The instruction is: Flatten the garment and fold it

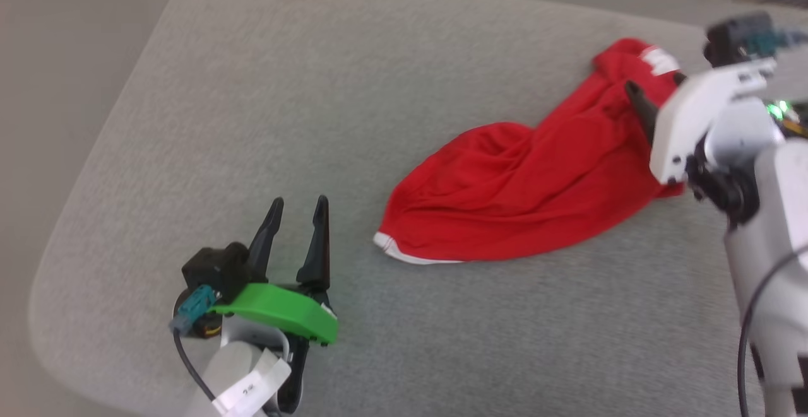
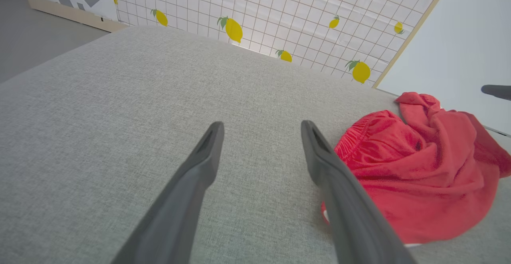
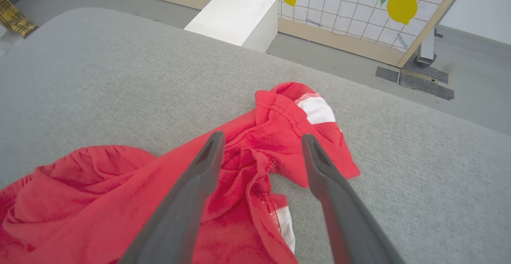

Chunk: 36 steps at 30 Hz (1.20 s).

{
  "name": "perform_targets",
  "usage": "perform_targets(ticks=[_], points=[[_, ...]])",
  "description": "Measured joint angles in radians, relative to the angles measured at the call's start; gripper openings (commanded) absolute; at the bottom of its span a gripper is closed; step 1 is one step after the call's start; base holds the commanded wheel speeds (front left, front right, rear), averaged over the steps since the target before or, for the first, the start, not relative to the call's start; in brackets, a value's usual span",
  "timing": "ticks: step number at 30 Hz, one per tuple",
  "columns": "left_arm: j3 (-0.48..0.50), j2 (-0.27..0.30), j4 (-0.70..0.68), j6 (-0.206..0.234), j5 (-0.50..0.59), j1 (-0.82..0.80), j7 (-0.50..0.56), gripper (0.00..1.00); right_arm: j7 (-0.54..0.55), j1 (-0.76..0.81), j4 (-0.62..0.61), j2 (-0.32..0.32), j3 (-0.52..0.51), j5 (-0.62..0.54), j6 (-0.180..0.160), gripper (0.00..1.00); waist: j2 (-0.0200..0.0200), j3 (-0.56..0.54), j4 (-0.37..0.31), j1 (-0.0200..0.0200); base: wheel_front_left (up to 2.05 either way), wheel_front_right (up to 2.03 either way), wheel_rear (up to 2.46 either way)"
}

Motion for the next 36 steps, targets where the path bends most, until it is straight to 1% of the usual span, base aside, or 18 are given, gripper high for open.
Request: perform_targets(ticks=[5,8,12,15,19,20,22,28,33,36], points=[[0.006,0.01,0.001,0.001,0.0,0.03,0.0,1.0,-0.12,0.17,-0.133,0.018,-0.052,0.055,0.0,1.0,0.0,-0.05,-0.054,-0.0001,0.0,0.0,0.0],[0.008,0.014,-0.002,0.004,0.0,0.045,0.0,1.0,-0.153,0.283,-0.197,0.026,-0.082,0.071,0.0,1.0,0.0,-0.077,-0.084,-0.0001,0.0,0.0,0.0],[0.006,0.017,-0.011,0.008,-0.001,0.056,0.006,1.0,-0.151,0.407,-0.255,0.036,-0.084,0.073,0.0,1.0,0.0,-0.106,-0.121,-0.0001,0.0,0.0,0.0],[0.001,0.017,-0.02,0.009,-0.001,0.059,0.01,1.0,-0.126,0.447,-0.279,0.033,-0.074,0.067,0.0,1.0,0.0,-0.121,-0.139,-0.0001,0.0,0.0,0.0],[-0.008,0.017,-0.03,0.009,-0.002,0.059,0.012,1.0,-0.08,0.443,-0.289,0.014,-0.029,0.032,0.0,1.0,0.0,-0.12,-0.143,-0.0001,0.0,0.0,0.0],[-0.013,0.017,-0.032,0.008,-0.002,0.058,0.017,1.0,-0.046,0.425,-0.275,0.005,-0.007,0.012,0.0,1.0,0.0,-0.113,-0.139,-0.0001,0.0,0.0,0.0],[-0.018,0.017,-0.032,0.008,-0.003,0.057,0.018,1.0,-0.02,0.393,-0.256,-0.012,0.026,-0.016,0.0,1.0,0.0,-0.104,-0.13,-0.0001,0.0,0.0,0.0],[-0.022,0.017,-0.03,0.008,-0.011,0.039,0.018,1.0,0.046,0.254,-0.169,-0.036,0.119,-0.057,0.0,1.0,0.0,-0.058,-0.1,-0.0001,0.0,0.0,0.0],[-0.027,0.015,-0.026,0.008,-0.016,0.023,0.016,1.0,0.093,0.198,-0.078,-0.053,0.153,-0.076,0.0,1.0,0.0,-0.024,-0.074,-0.0001,0.0,0.0,0.0],[-0.029,0.014,-0.022,0.008,-0.019,0.016,0.012,1.0,0.092,0.179,-0.043,-0.052,0.165,-0.08,0.0,1.0,0.0,-0.007,-0.06,-0.0001,0.0,0.0,0.0]])
